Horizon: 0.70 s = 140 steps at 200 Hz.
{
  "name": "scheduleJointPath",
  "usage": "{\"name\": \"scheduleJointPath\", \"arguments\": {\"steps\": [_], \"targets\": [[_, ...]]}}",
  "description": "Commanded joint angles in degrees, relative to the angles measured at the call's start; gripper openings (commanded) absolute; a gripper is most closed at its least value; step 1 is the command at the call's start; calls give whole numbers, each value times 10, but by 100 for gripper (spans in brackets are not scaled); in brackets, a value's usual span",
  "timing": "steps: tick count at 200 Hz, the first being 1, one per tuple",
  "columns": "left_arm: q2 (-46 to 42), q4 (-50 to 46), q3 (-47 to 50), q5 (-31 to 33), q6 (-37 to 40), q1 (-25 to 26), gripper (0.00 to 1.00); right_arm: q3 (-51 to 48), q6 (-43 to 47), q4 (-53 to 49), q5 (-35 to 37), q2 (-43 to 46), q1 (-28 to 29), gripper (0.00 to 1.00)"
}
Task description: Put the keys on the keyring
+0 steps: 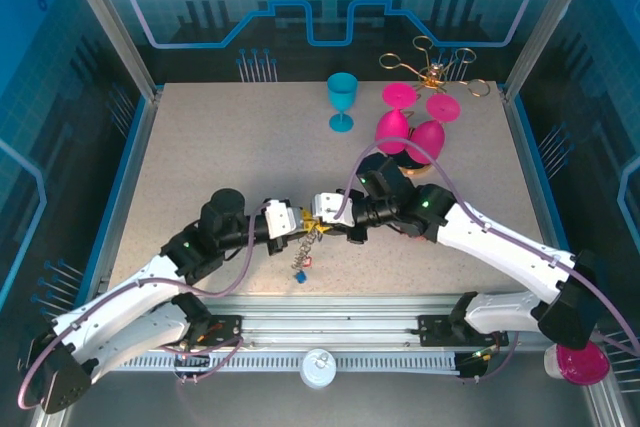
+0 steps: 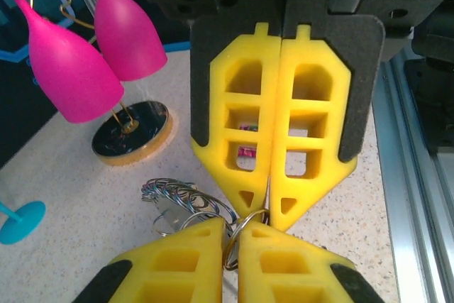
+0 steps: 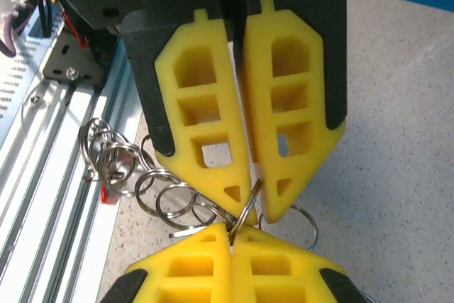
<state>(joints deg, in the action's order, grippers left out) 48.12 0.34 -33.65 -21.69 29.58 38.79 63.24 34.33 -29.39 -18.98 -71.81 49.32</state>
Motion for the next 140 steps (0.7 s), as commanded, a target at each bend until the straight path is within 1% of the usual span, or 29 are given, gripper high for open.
{"name": "scheduleJointPath", "arguments": {"steps": [1,4,31,44,61,89,119,140], "targets": [[8,-60,-26,9,31,-2,2,35,20,-31,-10,0,18,0],[8,-62,-26,8,32,-1,0,35,17,-27,-10,1,19,0],[0,-50,-20,-6,36,-1,0,12,-21,19,7,14,14,0],[-10,-15,-5,-7,28,-1,0,-16,-47,53,-5,28,6,16],[-27,41,22,-11,17,-1,0,-58,-74,103,-35,50,-6,24],[-48,111,55,-16,-1,-2,0,-108,-97,158,-49,75,-17,28],[-57,134,68,-24,-14,-2,0,-124,-106,177,-56,76,-20,29],[-58,143,73,-23,-20,-1,0,-125,-121,186,-51,73,-23,32]]}}
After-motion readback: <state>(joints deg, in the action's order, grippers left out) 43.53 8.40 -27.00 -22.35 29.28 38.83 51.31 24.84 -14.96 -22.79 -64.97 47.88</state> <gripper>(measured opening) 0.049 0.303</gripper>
